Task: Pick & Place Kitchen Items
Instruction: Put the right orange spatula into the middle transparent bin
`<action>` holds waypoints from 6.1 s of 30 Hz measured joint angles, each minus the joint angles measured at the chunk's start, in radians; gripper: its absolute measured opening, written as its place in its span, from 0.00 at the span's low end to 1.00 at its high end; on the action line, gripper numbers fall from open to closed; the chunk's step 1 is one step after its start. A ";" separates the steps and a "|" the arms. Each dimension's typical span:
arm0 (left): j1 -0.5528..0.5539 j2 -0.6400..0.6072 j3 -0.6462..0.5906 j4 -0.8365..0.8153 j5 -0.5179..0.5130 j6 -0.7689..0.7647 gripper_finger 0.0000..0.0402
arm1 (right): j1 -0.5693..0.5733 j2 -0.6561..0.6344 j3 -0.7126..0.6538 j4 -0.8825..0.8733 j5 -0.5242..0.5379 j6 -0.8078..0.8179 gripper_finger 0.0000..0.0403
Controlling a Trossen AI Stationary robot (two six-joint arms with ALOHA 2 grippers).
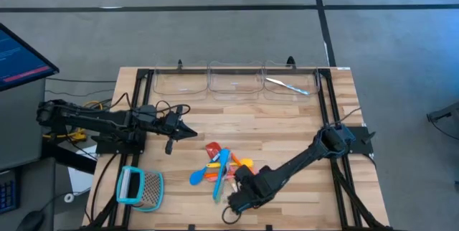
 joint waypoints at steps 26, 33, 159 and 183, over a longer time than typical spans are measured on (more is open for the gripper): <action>0.000 0.000 0.000 0.002 -0.004 0.000 0.02 | 0.040 -0.034 -0.013 -0.133 -0.014 -0.181 0.00; 0.000 0.000 0.000 0.002 -0.004 -0.002 0.02 | -0.079 -0.145 -0.012 -0.182 -0.036 -0.451 0.00; 0.000 0.000 0.000 -0.066 -0.003 0.000 0.02 | 0.030 -0.442 -1.350 1.676 0.248 0.654 0.31; 0.000 0.000 0.000 -0.066 -0.003 0.000 0.02 | 0.052 -0.439 -1.318 1.660 0.258 0.477 0.00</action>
